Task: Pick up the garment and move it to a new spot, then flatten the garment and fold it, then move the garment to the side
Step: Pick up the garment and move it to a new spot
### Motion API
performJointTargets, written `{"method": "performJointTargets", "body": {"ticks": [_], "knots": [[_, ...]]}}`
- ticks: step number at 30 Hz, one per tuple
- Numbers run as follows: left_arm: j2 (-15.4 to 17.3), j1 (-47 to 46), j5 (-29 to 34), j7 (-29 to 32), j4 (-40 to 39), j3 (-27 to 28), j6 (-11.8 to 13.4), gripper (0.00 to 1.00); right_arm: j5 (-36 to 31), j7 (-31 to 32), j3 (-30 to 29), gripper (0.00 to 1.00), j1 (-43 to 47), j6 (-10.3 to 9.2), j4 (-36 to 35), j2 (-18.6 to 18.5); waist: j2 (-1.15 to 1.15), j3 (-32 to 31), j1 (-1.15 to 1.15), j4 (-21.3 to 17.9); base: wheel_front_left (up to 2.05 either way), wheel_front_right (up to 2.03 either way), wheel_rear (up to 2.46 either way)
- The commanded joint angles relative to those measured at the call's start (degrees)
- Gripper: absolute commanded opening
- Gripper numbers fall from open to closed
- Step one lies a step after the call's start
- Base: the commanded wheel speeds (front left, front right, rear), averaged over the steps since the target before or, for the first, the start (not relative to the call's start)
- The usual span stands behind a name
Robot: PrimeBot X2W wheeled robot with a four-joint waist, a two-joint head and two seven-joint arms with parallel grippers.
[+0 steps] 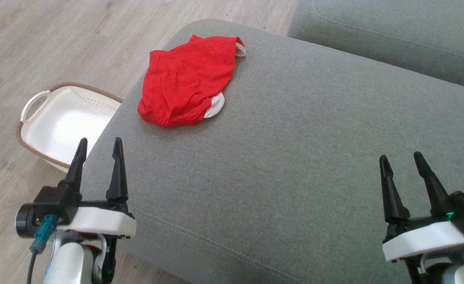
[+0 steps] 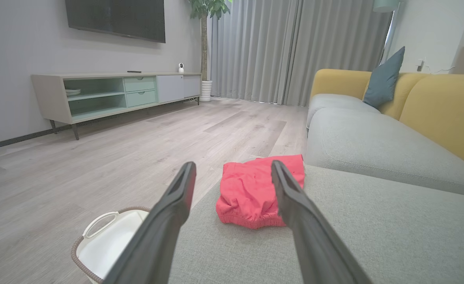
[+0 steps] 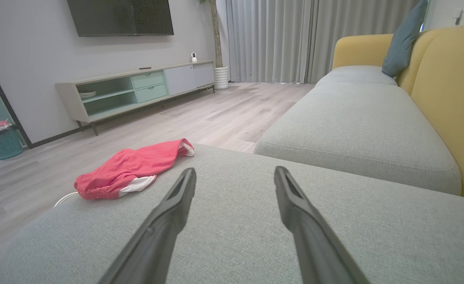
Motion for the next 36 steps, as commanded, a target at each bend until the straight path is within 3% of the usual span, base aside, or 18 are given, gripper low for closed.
{"method": "performJointTargets", "body": {"ticks": [1, 14, 23, 30, 36], "knots": [[0.1, -2.1, 0.7, -0.5, -2.0, 2.6, -0.6, 1.0, 0.0, 0.0, 1.3, 1.0, -2.1, -0.04, -2.2, -0.4, 0.0, 0.0, 0.0, 0.3, 0.0, 0.0, 0.0], [-1.2, -3.8, 1.1, -0.5, -1.1, 4.5, -2.2, 1.0, -0.7, 0.7, 1.3, 1.0, -3.7, -0.04, -3.2, -0.4, 0.0, 3.2, 0.0, -0.6, 0.0, 0.0, 0.0], [-1.9, -13.2, -2.2, -0.5, 3.0, 7.0, -4.5, 1.0, -3.9, 3.9, 2.0, 1.0, -8.3, -0.04, -6.6, -0.4, 0.0, 13.6, 0.0, -4.6, 0.0, 0.0, 0.0], [-1.6, -24.1, -3.5, -0.5, 12.7, 9.3, -7.2, 1.0, -6.5, 6.0, 2.3, 1.0, -12.4, -0.04, -9.3, -0.4, 0.0, 22.1, 0.0, -7.2, 0.0, 0.0, 0.0], [0.5, -32.7, -6.5, -0.5, 28.5, 8.3, -8.3, 1.0, -7.2, 6.3, 3.2, 1.0, -14.3, -0.04, -9.6, -0.4, 0.0, 25.5, 0.0, -8.9, 0.0, 0.0, 0.0]]}}
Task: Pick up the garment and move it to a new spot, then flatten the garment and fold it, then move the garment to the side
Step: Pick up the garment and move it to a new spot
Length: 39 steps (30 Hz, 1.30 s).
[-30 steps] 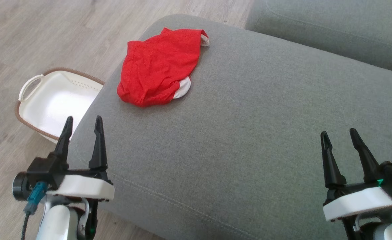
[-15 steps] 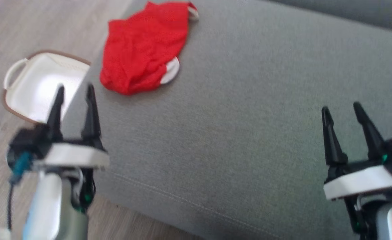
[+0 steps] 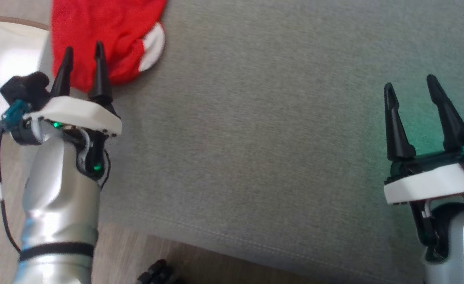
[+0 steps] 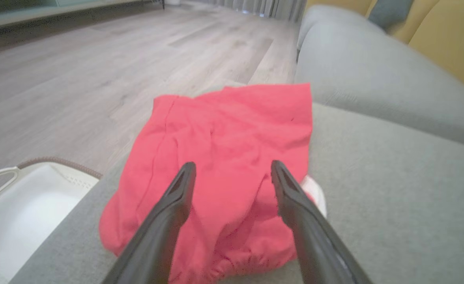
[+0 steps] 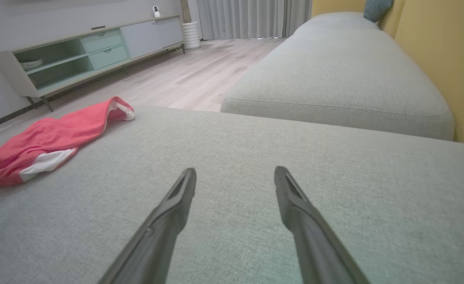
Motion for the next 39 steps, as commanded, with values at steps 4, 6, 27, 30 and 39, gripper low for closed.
{"method": "performJointTargets", "body": {"ticks": [4, 6, 27, 30, 39], "knots": [[4.5, -5.9, -3.3, 0.5, 9.7, -1.2, -0.3, 1.0, -0.1, -0.4, 1.8, 1.0, -2.0, -0.04, -1.8, -0.2, 0.0, 1.7, -0.03, -2.4, 0.0, 0.0, 0.0], [5.4, -8.1, -5.5, 2.5, 14.4, -2.5, -0.3, 1.0, 0.1, -0.7, 1.7, 1.0, -2.0, -0.04, -1.5, -0.2, 0.0, 1.7, -0.03, -2.8, 0.0, 0.0, 0.0], [11.0, -9.1, -9.0, -0.2, 20.3, -7.8, 3.9, 0.0, 3.0, -4.1, 0.7, 1.0, 0.8, -0.04, 2.0, -0.2, 0.0, -7.7, -0.03, -3.8, 0.0, 0.0, 0.0], [11.3, -4.6, -7.1, -0.3, 9.9, -6.4, 6.3, 0.0, 4.1, -4.8, 0.3, 1.0, 2.1, -0.04, 2.7, -0.2, 0.0, -10.4, -0.03, -4.2, 0.0, 0.0, 0.0], [10.1, 13.7, -1.4, -0.3, -21.3, -4.1, 12.0, 0.0, 6.5, -6.4, 0.2, 1.0, 5.1, -0.04, 4.0, -0.2, 0.0, -16.8, -0.03, -5.8, 0.0, 0.0, 0.0]]}}
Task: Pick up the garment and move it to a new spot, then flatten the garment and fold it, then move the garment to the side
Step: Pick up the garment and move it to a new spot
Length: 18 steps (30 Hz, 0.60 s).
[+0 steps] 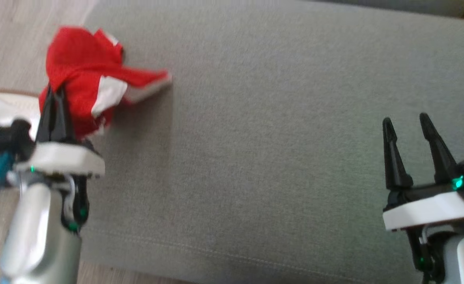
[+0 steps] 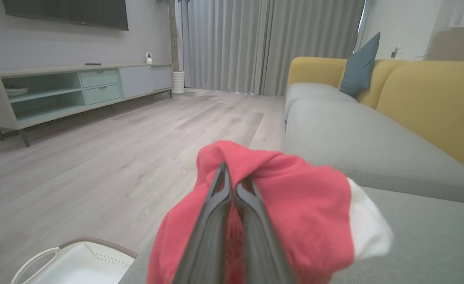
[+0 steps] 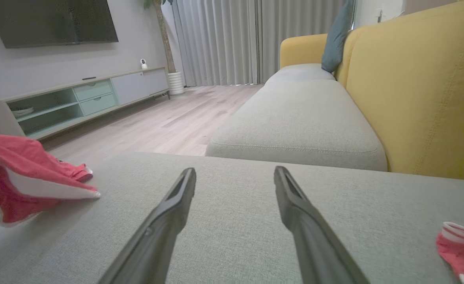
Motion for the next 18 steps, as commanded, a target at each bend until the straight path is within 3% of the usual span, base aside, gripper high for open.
{"method": "performJointTargets", "body": {"ticks": [1, 10, 18], "knots": [[2.0, 0.8, 0.7, -0.7, -5.0, 2.2, 0.8, 0.0, 0.6, -0.6, 1.2, 1.0, 0.1, -0.04, -1.7, -0.2, 0.0, -2.1, 0.0, -1.3, 0.0, 0.0, 0.0], [0.7, 12.4, 1.1, 3.4, -20.9, -1.0, 2.1, 0.0, 1.8, -1.4, 1.6, 1.0, 2.0, -0.04, -1.7, -0.2, 0.0, -4.2, 0.0, -7.0, 0.0, 0.0, 0.0], [-0.7, 9.6, 1.0, 5.5, -22.1, -6.8, -1.3, 0.0, 2.4, -2.3, 2.2, 1.0, 1.0, -0.04, -2.0, -0.2, 0.0, -1.9, 0.0, -16.3, 0.0, 0.0, 0.0]]}}
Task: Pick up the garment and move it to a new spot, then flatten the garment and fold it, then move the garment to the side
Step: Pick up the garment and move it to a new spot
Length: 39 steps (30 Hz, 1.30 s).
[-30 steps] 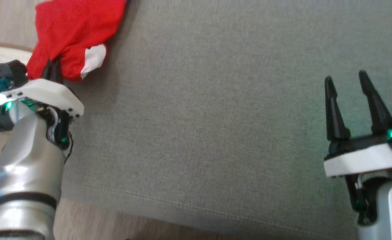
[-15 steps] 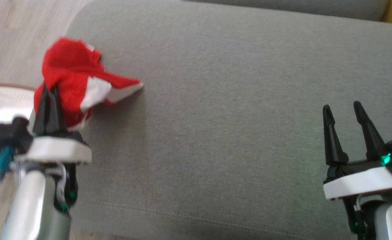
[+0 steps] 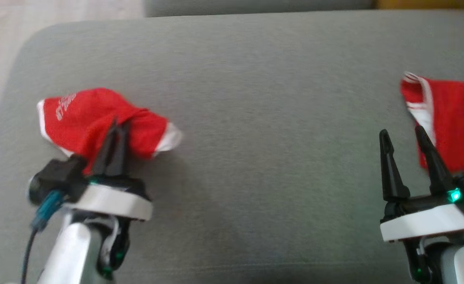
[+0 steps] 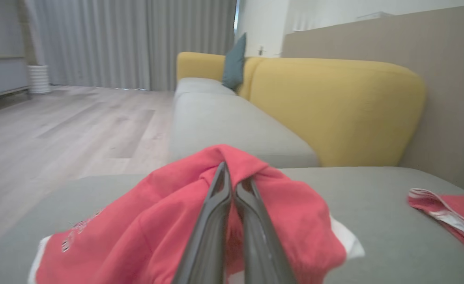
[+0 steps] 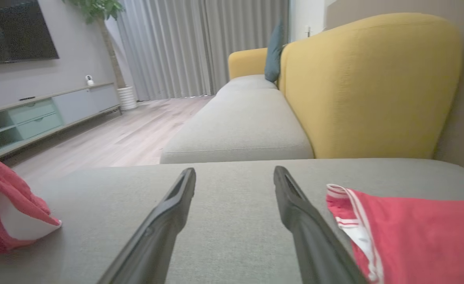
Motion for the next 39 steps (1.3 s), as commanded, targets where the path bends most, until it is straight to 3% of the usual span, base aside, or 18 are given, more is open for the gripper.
{"method": "performJointTargets", "body": {"ticks": [1, 8, 13, 19, 25, 26, 27, 33, 39], "knots": [[0.0, -4.9, 0.5, 0.3, -1.5, 0.8, -0.9, 0.0, 0.5, -0.6, 1.3, 1.0, -2.1, -0.04, -2.0, -0.3, 0.0, 1.7, 0.0, -5.1, 0.0, 0.0, 0.0], [-2.2, -12.0, 1.5, 0.7, 0.2, -4.4, -3.9, 0.0, 2.0, -2.4, 0.8, 1.0, -2.3, -0.04, -1.5, -0.3, 0.0, 5.2, 0.0, -12.6, 0.0, 0.0, 0.0], [-3.1, -14.5, 1.7, 1.8, 2.7, -6.8, -5.2, 0.0, 2.7, -3.6, 1.0, 1.0, -2.6, -0.04, -1.0, -0.3, 0.0, 7.3, 0.0, -15.0, 0.0, 0.0, 0.0], [-4.0, -13.8, -0.3, 5.7, 9.6, -10.8, -7.4, 0.0, 3.6, -5.3, 1.0, 1.0, -2.8, -0.04, 0.4, -0.3, 0.0, 9.1, 0.0, -15.9, 0.0, 0.0, 0.0], [-4.1, -12.3, -0.3, 6.4, 14.6, -14.5, -8.8, 0.0, 3.3, -5.6, 1.1, 1.0, -3.3, -0.04, 1.6, -0.3, 0.0, 8.7, 0.0, -14.0, 0.0, 0.0, 0.0], [-4.0, -12.1, 0.3, 5.6, 15.0, -15.2, -8.9, 0.42, 3.0, -5.5, 1.1, 1.0, -3.4, -0.04, 1.7, -0.3, 0.0, 8.4, 0.0, -13.6, 0.0, 0.0, 0.0], [-3.8, -11.9, 0.8, 4.9, 15.4, -15.8, -9.0, 1.0, 2.8, -5.5, 1.1, 1.0, -3.4, -0.04, 1.8, -0.3, 0.0, 8.1, 0.0, -13.1, 0.0, 0.0, 0.0], [-3.3, -9.2, 1.8, 0.4, 15.6, -17.7, -8.9, 1.0, 2.0, -4.6, 1.0, 1.0, -3.1, -0.04, 2.4, -0.3, 0.0, 4.9, 0.0, -9.6, 0.0, 0.0, 0.0], [-2.9, -6.4, 1.1, -4.2, 12.6, -14.9, -5.9, 1.0, 1.1, -3.2, 0.8, 1.0, -2.3, -0.04, 2.3, -0.3, 0.0, 1.4, 0.0, -5.6, 0.0, 0.0, 0.0]]}}
